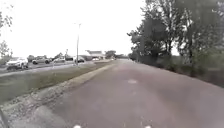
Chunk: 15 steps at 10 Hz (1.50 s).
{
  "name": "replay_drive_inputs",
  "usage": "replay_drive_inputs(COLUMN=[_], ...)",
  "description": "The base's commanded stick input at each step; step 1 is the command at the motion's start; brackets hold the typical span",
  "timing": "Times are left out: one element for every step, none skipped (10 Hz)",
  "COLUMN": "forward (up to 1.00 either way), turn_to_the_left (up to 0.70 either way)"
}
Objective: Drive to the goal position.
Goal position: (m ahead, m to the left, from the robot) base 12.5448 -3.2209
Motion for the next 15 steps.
replay_drive_inputs(forward=[0.70,0.70,0.70,0.70,0.70,0.70,0.70,0.70,0.70,0.70,0.70,0.70,0.70,0.70,0.70], turn_to_the_left=[0.00,0.00,0.00,0.00,0.00,0.00,0.00,-0.28,-0.35,-0.12,0.00,0.00,0.00,0.00,0.00])
